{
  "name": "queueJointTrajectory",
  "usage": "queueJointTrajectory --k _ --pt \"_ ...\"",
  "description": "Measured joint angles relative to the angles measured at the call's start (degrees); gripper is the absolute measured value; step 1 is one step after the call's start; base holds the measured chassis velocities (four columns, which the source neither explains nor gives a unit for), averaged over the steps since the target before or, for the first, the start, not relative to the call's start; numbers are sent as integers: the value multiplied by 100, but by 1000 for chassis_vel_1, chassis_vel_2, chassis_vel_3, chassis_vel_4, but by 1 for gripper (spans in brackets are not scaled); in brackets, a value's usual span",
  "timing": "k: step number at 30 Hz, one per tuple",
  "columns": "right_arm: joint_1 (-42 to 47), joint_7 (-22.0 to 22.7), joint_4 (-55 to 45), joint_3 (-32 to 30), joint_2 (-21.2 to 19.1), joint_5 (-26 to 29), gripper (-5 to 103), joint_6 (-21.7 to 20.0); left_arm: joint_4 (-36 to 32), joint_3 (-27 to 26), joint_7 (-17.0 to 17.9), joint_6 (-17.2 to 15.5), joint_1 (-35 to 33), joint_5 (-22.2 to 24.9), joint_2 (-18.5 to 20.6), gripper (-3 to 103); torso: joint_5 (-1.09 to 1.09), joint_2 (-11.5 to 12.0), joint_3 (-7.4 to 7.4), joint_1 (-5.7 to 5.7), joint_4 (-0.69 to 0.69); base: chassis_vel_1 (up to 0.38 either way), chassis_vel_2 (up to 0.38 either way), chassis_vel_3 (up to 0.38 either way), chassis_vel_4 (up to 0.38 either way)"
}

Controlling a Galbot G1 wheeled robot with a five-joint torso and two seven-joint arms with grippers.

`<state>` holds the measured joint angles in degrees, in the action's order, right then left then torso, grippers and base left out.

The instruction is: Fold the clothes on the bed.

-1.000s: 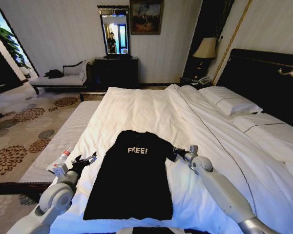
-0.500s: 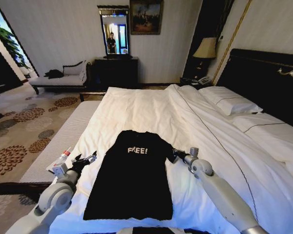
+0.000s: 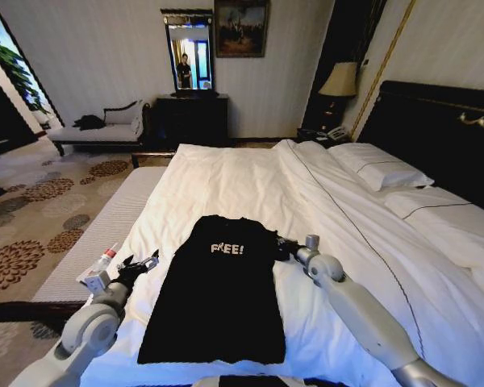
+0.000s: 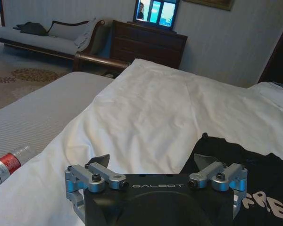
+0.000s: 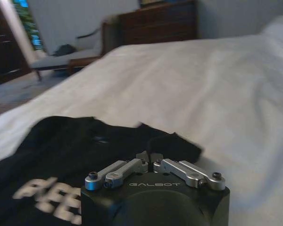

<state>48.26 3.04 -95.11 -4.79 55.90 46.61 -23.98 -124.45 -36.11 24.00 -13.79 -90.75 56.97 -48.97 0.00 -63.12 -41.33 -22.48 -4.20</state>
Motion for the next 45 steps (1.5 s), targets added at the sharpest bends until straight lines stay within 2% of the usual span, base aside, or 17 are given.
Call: queueJointTrajectory --k 7,15,20,29,32,33,35,37,38,39,41,43,44,45 --pt "-366 -20 -36 722 38 -268 0 -10 -16 -85 -15 5 -38 19 -24 100 -2 0 0 0 0 0 0 0 0" --pt "-820 -60 809 1459 481 -760 0 93 13 -330 -80 9 -166 66 -47 100 0 0 0 0 0 0 0 0 0" --pt "-947 -94 1120 1721 656 -1063 0 190 50 -424 -108 12 -204 89 -70 100 -1 0 0 0 0 0 0 0 0" --pt "-918 -120 1156 1952 728 -1349 -3 287 96 -474 -147 19 -240 104 -126 100 -1 0 0 0 -1 0 0 0 0" --pt "-883 -119 1129 1948 743 -1386 13 336 120 -473 -151 21 -229 102 -136 100 1 0 0 0 -1 0 0 0 0" --pt "-883 -119 1129 1948 743 -1386 13 336 120 -473 -151 21 -229 102 -136 100 1 0 0 0 -1 0 0 0 0" --pt "-850 -111 1098 1877 733 -1386 24 436 134 -463 -151 22 -214 102 -142 100 1 0 0 0 0 0 0 0 0" --pt "-828 -105 1083 1833 713 -1384 24 536 138 -456 -151 22 -209 101 -146 100 0 0 0 0 -1 0 0 0 0" --pt "-802 -98 1064 1792 686 -1385 29 621 140 -451 -150 22 -204 100 -149 100 0 0 0 0 0 0 0 0 0" --pt "-751 -92 1013 1731 635 -1387 39 693 145 -433 -147 22 -192 91 -150 100 1 0 0 0 0 0 0 0 0" --pt "-703 -85 948 1668 589 -1386 39 719 150 -411 -140 22 -175 84 -151 100 1 0 0 0 0 0 0 0 0" --pt "-523 -63 647 1482 459 -1325 51 743 179 -284 -119 20 -86 60 -145 100 1 0 0 0 -1 0 0 0 0" --pt "-523 -63 647 1482 459 -1325 51 743 179 -284 -119 20 -86 60 -145 100 1 0 0 0 -1 0 0 0 0" --pt "-424 -45 476 1378 388 -1269 56 744 197 -194 -105 18 -16 45 -138 100 1 0 0 0 0 0 0 0 0"
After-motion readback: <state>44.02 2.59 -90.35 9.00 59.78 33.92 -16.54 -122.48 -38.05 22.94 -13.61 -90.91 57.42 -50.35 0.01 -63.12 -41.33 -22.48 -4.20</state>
